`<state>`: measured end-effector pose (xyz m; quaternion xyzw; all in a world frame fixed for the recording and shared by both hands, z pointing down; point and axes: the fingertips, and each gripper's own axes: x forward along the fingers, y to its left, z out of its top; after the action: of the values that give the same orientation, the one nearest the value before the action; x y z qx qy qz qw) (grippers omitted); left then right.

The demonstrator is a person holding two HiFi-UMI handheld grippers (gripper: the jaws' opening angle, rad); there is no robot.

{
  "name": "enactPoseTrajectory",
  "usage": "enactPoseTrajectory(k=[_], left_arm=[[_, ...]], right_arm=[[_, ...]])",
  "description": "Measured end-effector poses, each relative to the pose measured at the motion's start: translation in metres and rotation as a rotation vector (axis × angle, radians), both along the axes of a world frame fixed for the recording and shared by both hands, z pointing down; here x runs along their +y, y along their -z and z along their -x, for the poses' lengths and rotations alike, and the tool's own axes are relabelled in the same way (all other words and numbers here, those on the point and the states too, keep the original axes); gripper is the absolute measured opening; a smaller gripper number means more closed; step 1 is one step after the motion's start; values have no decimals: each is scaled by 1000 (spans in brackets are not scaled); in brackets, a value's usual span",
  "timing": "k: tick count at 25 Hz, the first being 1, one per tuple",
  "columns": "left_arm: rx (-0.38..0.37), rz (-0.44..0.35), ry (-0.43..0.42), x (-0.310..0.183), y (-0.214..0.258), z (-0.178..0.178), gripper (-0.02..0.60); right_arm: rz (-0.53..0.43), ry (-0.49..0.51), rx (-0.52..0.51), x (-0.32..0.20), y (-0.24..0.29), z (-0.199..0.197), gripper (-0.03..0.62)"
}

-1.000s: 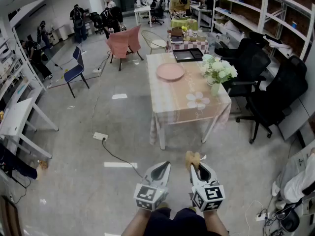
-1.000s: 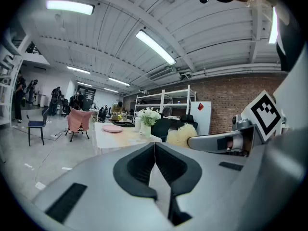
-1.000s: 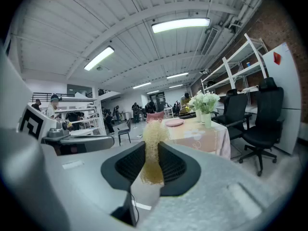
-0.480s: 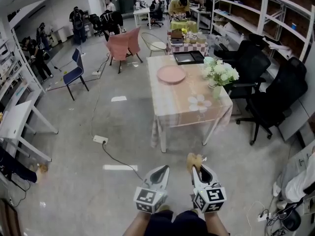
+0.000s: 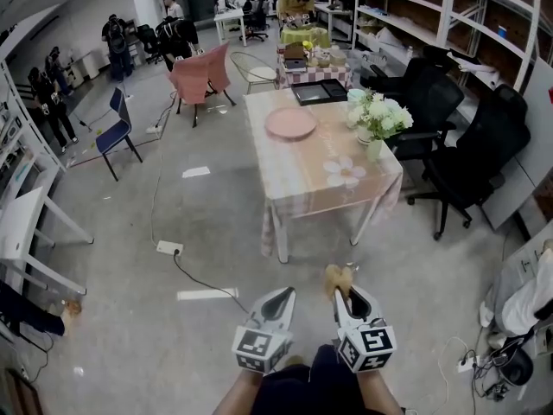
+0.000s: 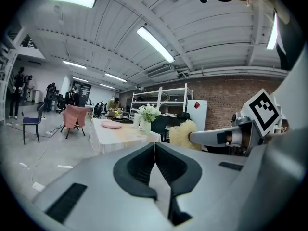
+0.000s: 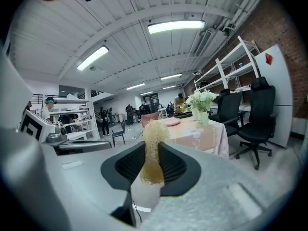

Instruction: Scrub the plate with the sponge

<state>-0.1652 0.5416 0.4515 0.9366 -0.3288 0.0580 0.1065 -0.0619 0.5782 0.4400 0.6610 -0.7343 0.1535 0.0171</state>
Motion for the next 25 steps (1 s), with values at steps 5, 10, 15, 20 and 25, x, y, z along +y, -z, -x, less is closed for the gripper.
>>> enactPoseTrajectory(k=[5, 10, 15, 20, 25], left_arm=[[-2, 10, -5, -11, -6, -10, 11], [-10, 12, 19, -37, -6, -18, 11], [-3, 10, 41, -75, -5, -31, 11], [10, 4, 57, -115, 2, -56, 11], [22, 10, 75, -151, 2, -76, 11]], right_arm=[[13, -10, -9, -13, -5, -13, 83], [21, 14, -22, -44, -8, -22, 83], [18, 39, -11, -82, -3, -36, 83], [26, 62, -6, -121, -4, -57, 83], [32, 82, 1, -158, -5, -74, 83]])
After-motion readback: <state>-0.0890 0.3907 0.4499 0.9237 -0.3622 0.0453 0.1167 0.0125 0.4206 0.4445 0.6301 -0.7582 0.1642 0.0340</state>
